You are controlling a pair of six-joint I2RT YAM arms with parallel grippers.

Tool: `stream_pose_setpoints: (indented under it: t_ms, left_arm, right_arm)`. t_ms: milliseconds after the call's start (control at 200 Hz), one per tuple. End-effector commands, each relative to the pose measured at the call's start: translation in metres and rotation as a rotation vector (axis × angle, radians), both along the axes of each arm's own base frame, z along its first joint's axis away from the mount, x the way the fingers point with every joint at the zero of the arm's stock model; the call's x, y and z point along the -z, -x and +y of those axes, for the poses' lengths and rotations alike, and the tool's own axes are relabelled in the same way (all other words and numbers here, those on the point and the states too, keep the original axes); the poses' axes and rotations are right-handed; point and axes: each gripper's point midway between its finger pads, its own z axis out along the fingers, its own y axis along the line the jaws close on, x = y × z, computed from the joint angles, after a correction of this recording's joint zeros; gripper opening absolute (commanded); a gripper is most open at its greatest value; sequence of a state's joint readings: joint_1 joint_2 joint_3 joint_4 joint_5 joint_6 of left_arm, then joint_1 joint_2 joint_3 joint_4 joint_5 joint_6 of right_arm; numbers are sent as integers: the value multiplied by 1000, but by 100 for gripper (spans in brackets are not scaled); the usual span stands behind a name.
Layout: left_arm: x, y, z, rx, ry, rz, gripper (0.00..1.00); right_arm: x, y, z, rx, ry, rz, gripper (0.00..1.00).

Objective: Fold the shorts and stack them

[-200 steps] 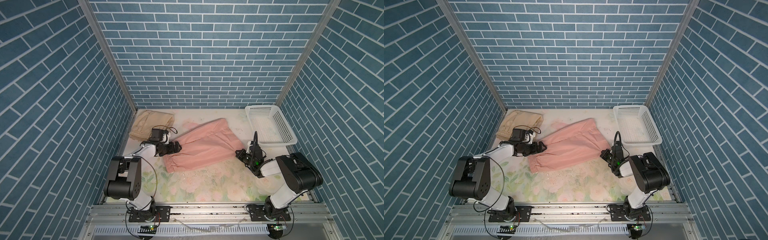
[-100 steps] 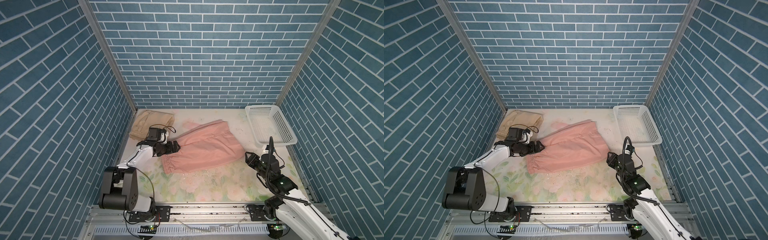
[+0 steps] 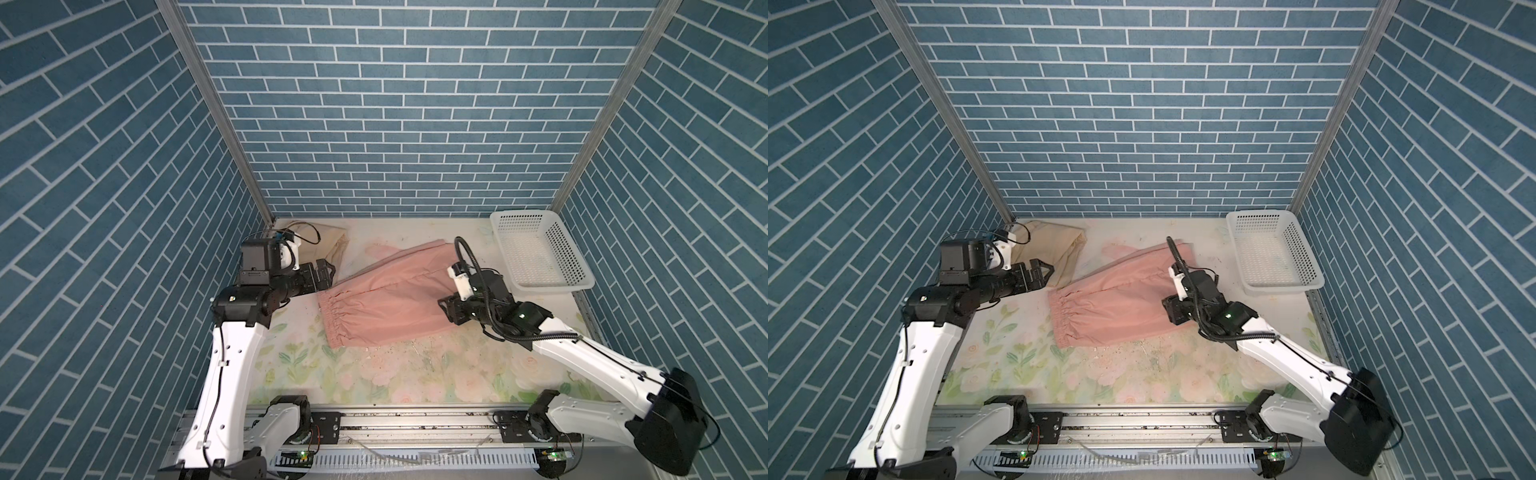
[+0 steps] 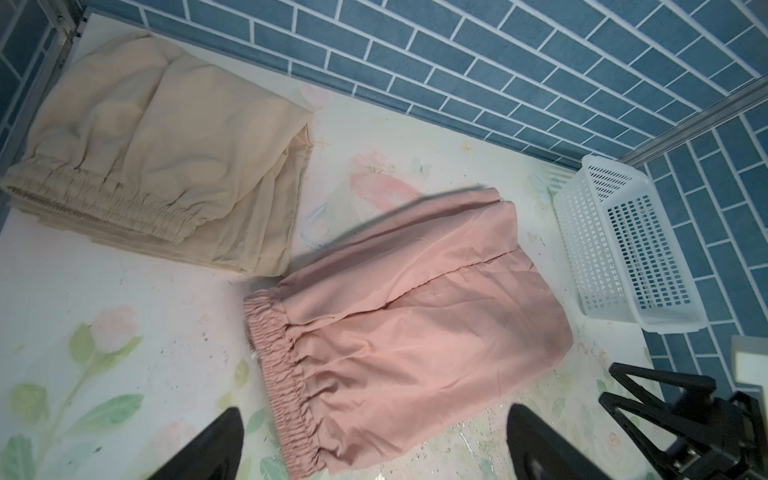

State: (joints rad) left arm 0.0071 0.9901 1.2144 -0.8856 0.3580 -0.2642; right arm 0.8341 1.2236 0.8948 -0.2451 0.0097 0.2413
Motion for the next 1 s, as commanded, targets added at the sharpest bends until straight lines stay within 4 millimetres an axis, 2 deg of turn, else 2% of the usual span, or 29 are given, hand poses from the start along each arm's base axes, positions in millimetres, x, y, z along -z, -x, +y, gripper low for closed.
stream_pose_setpoints:
  t_ms: [0, 45, 120, 270, 400, 535, 650, 775, 880, 995]
  left_arm:
    - [44, 27, 5, 1, -32, 144, 100]
    - [52, 29, 8, 2, -57, 111, 100]
    - [61, 28, 26, -72, -128, 40, 100]
    - [71, 23, 52, -181, -151, 21, 100]
    - [79, 22, 66, -206, -98, 94, 100]
    - [95, 18, 75, -225, -76, 142, 100]
    - [94, 18, 78, -236, -54, 137, 100]
    - [94, 23, 85, -281, -82, 129, 100]
    - [103, 30, 103, -373, -140, 190, 100]
    - [106, 32, 110, -407, -144, 202, 100]
  right_arm:
    - [-19, 6, 47, -222, 47, -152, 59]
    - [-18, 10, 63, -267, 52, -162, 59]
    - [-16, 16, 87, -322, 43, -184, 59]
    - [-7, 33, 121, -436, 73, -204, 59]
    - [1, 40, 138, -482, 119, -234, 59]
    - [5, 37, 153, -494, 130, -225, 60]
    - [9, 39, 170, -531, 167, -255, 61]
    - [15, 47, 187, -597, 251, -336, 62]
    - [23, 54, 199, -658, 333, -424, 63]
    - [38, 61, 210, -716, 407, -495, 64]
